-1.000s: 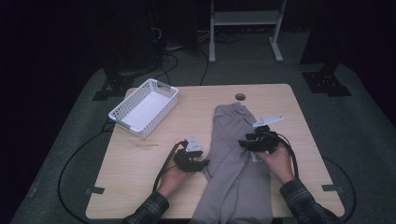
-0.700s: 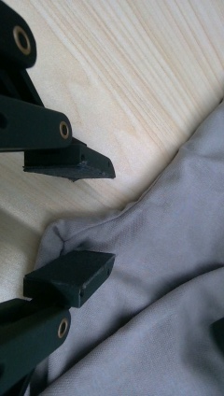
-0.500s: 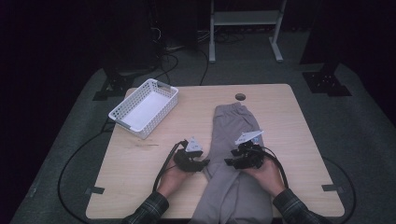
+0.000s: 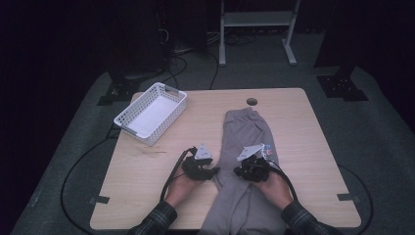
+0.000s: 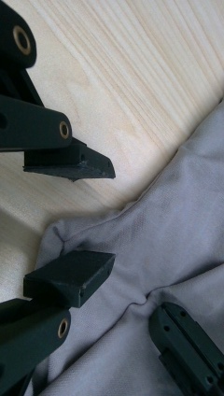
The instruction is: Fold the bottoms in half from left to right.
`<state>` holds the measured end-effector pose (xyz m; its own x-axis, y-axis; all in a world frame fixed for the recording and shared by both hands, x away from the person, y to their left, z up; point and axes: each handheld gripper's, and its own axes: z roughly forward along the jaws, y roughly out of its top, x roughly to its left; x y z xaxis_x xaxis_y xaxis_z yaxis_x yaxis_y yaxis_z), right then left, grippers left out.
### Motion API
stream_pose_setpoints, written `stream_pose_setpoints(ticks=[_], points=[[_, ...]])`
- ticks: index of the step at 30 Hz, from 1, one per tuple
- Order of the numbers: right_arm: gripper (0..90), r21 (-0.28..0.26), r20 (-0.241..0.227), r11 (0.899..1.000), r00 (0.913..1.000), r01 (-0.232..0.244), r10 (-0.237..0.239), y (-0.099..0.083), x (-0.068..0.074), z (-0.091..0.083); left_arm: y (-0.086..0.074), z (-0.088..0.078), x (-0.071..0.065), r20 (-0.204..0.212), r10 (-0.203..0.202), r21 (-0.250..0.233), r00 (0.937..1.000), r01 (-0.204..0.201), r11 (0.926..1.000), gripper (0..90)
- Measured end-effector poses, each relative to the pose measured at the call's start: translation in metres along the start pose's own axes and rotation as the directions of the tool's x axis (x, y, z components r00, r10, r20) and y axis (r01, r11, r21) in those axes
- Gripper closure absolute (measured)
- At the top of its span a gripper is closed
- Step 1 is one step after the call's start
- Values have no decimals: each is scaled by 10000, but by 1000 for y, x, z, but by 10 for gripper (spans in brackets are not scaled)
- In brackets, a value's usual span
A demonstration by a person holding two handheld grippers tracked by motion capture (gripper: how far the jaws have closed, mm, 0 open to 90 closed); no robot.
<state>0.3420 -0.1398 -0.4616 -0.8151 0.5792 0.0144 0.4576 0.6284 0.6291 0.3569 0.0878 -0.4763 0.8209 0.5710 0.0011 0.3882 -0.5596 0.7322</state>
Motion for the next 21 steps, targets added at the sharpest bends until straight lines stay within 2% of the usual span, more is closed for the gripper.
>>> stream_pose_setpoints(ticks=[6, 10, 18, 21], points=[[881, -707, -157, 9973, 9997, -188, 178, 0, -3, -21, 0, 0, 0, -5, -6, -33, 10000, 6, 10000, 522], [896, -775, -20, 9969, 9999, -102, 101, -5, -2, -31, 0, 0, -1, -9, -14, -43, 10000, 14, 10000, 524], [900, -1172, 286, 9915, 9978, -557, 595, -21, -11, -61, 0, 0, -1, -21, -13, -36, 10000, 13, 10000, 524], [900, -1153, 391, 9905, 9960, -753, 803, -31, -13, -71, 0, 0, -1, -32, 1, -30, 10000, -1, 10000, 524]])
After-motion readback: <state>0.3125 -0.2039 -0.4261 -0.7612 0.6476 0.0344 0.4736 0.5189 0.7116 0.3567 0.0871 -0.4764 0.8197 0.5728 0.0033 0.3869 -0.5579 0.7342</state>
